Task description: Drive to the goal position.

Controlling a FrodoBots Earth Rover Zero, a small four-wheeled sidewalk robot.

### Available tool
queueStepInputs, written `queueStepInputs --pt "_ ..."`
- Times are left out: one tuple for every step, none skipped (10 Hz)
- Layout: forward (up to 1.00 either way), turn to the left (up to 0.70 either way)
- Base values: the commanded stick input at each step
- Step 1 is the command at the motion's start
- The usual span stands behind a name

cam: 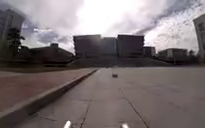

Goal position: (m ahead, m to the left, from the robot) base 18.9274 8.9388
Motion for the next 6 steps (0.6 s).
queueStepInputs --pt "1.00 0.00" --pt "1.00 0.00" --pt "1.00 0.00" --pt "1.00 -0.02" --pt "1.00 -0.05" --pt "1.00 -0.13"
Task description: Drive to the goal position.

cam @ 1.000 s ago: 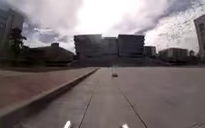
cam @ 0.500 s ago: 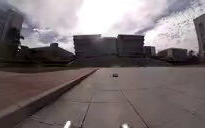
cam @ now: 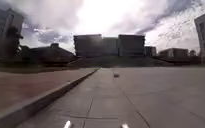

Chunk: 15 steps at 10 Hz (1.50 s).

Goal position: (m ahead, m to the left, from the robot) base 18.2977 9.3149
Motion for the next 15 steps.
queueStepInputs --pt "1.00 -0.38" --pt "1.00 -0.21" --pt "1.00 0.00" --pt "1.00 0.00" --pt "1.00 0.00" --pt "1.00 0.00" --pt "1.00 0.00" --pt "1.00 0.00" --pt "1.00 0.00" --pt "1.00 0.00" --pt "1.00 0.00" --pt "1.00 0.00" --pt "1.00 0.00" --pt "1.00 0.00" --pt "1.00 0.01"
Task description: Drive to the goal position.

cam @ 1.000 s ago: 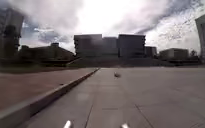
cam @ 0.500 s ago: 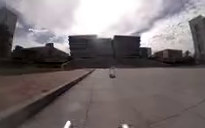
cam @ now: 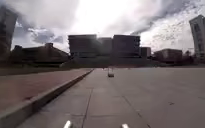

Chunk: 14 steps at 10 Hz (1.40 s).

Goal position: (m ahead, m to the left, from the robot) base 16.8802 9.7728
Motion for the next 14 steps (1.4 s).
queueStepInputs --pt "1.00 0.03" --pt "1.00 0.03" --pt "1.00 0.03" --pt "1.00 0.03" --pt "1.00 0.03" --pt "1.00 0.03" --pt "1.00 0.03" --pt "1.00 0.03" --pt "1.00 0.03" --pt "1.00 0.03" --pt "1.00 0.03" --pt "1.00 0.03" --pt "1.00 0.03" --pt "1.00 0.03"
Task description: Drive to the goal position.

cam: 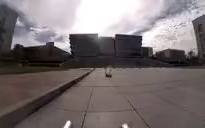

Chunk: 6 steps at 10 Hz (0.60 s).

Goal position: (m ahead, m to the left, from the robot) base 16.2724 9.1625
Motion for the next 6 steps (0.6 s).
queueStepInputs --pt "1.00 0.03" --pt "1.00 0.03" --pt "1.00 0.03" --pt "1.00 0.03" --pt "1.00 0.03" --pt "1.00 0.03"
